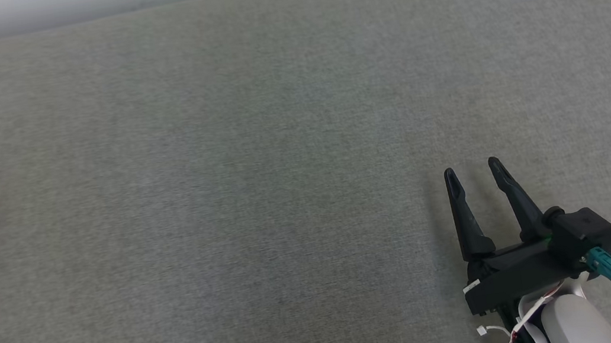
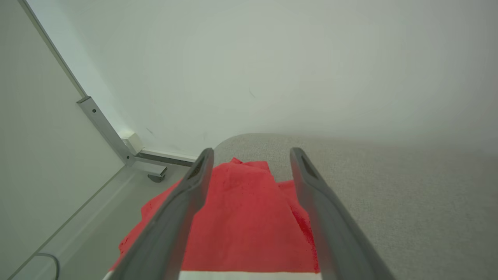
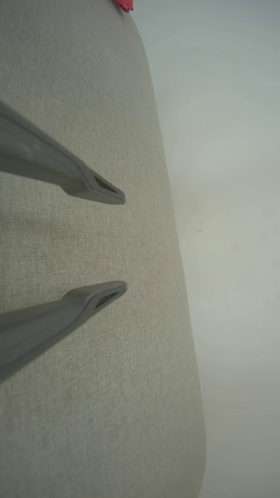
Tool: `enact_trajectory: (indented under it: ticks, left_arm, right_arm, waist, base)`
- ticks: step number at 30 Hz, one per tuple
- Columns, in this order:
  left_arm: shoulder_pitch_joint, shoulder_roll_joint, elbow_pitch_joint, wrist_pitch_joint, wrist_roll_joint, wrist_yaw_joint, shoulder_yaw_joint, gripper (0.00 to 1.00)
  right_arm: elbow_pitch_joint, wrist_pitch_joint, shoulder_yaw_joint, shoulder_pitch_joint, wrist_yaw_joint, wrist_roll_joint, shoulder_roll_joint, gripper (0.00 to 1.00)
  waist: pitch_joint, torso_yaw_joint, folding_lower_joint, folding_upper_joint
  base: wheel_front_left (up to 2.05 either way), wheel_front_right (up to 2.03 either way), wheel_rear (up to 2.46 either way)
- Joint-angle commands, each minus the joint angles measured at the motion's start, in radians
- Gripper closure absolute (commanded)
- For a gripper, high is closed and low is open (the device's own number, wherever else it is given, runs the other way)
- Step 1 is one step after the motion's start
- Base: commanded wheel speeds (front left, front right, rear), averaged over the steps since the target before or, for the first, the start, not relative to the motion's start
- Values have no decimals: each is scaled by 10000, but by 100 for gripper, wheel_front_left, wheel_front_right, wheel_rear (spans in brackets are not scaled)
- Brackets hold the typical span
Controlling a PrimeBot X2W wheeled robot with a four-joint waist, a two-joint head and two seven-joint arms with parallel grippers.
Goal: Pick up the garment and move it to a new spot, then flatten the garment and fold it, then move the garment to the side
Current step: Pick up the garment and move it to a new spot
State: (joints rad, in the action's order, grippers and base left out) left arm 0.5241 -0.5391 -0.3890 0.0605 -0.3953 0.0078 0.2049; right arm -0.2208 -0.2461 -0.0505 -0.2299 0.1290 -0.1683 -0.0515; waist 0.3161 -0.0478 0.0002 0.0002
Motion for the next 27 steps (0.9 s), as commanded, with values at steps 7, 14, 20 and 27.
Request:
enact_trajectory:
  ticks: [7,14,20,27]
  left_arm:
    - [271,-441,-1392,944,10,-130,-249,0]
    - [275,-375,-2548,2607,-386,-276,-473,0]
    - [341,-351,-2722,2564,-386,-160,-513,100]
    - [617,-348,-2162,408,85,-176,-639,100]
  right_arm:
    - [-128,-115,-55,-168,33,-89,23,0]
    - [-181,-163,1,-168,33,14,21,0]
    - [-179,-173,13,-141,33,67,21,0]
    - [-52,-167,145,6,33,239,18,0]
  waist:
    - [519,-565,-2,-2]
    - [461,-546,-2,-2]
    - [360,-508,-2,-2]
    - [43,-227,-2,-2]
  base:
    - [0,0,0]
    - [0,0,0]
    - [0,0,0]
    - [0,0,0]
